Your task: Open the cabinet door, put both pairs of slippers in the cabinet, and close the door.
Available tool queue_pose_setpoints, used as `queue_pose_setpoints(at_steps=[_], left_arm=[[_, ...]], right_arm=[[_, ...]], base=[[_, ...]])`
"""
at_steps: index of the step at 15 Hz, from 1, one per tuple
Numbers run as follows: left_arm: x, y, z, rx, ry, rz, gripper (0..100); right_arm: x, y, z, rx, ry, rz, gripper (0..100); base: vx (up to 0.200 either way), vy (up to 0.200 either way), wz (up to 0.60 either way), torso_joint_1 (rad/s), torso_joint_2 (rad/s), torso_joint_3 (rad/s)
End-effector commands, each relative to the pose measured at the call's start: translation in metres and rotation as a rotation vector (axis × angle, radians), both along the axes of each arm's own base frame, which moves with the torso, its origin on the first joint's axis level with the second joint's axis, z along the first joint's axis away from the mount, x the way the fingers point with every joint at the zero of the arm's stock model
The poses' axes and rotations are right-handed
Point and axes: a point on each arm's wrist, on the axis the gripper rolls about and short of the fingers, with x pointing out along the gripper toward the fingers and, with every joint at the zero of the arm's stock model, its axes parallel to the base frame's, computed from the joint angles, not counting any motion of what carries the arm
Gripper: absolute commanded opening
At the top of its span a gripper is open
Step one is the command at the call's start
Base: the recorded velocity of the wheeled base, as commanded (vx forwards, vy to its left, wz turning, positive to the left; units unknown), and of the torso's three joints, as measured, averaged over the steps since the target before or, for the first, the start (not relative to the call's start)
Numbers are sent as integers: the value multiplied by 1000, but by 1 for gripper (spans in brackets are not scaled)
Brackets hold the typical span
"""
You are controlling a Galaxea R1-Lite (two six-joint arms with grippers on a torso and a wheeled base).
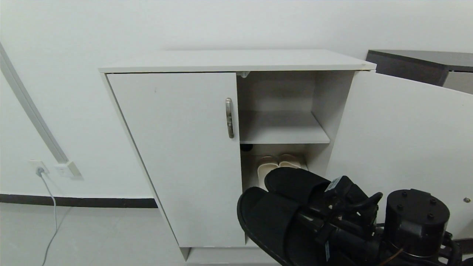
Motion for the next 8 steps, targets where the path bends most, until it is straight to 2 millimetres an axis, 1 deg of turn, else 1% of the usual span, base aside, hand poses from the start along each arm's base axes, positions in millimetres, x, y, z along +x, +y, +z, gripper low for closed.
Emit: queue_pose_setpoints(at_steps=[1,4,5,6,7,8], left_arm=[[0,0,0,0,1,2,0],[0,0,0,0,1,2,0],[0,0,0,0,1,2,0],[0,0,0,0,1,2,0],[0,0,0,0,1,2,0],[0,0,0,0,1,2,0]], right_arm=[[0,0,-1,-1,3,2,0],[-1,2,-2,-5,4,11,0],[-1,6,-6,-16,6,20,0],[-1,9,-5,-2,-11,25,0],[-1,13,-4,10,-21,26,0],[2,24,0,22,-38,-45,0]], base=[[0,0,0,0,0,0],[0,0,0,0,0,0],[0,0,0,0,0,0],[0,0,0,0,0,0],[0,0,0,0,0,0],[0,0,0,0,0,0]])
